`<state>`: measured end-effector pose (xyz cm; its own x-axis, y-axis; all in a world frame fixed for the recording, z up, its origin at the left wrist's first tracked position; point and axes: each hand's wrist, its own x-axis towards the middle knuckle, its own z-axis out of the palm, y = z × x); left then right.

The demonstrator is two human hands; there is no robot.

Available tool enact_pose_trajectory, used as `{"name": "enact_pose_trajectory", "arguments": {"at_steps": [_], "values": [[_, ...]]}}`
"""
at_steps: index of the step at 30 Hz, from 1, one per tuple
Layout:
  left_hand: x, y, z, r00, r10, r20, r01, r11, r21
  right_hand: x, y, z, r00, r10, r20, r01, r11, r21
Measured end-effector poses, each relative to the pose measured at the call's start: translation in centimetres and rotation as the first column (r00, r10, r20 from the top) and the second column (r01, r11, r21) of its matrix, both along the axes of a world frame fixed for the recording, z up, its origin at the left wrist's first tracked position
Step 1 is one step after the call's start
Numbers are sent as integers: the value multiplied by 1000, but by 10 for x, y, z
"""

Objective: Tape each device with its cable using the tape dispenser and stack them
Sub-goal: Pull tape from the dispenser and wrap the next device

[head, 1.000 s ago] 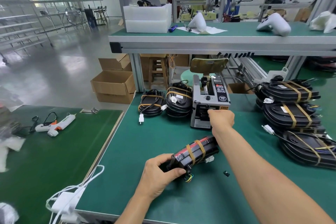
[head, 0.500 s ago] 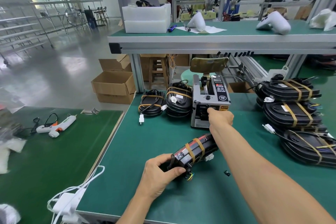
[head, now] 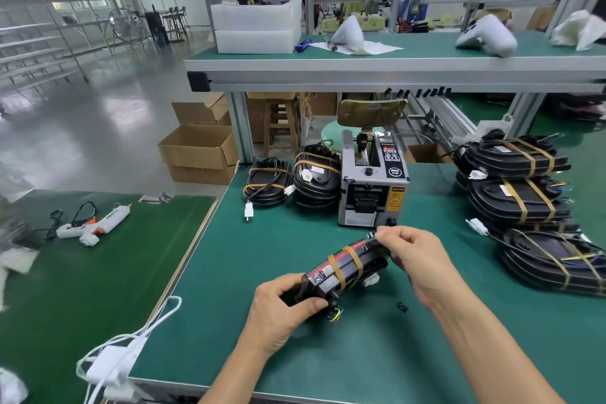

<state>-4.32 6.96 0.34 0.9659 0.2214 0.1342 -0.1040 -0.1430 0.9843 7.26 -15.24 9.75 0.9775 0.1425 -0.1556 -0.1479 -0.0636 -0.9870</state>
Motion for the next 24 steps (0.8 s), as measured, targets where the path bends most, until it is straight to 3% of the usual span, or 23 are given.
{"name": "enact_pose_trajectory", "arguments": {"at_steps": [24], "values": [[2, 2, -6, 1000, 2, 15, -2, 1000, 22, -9, 2, -17, 991, 3, 131, 9, 996, -93]]}}
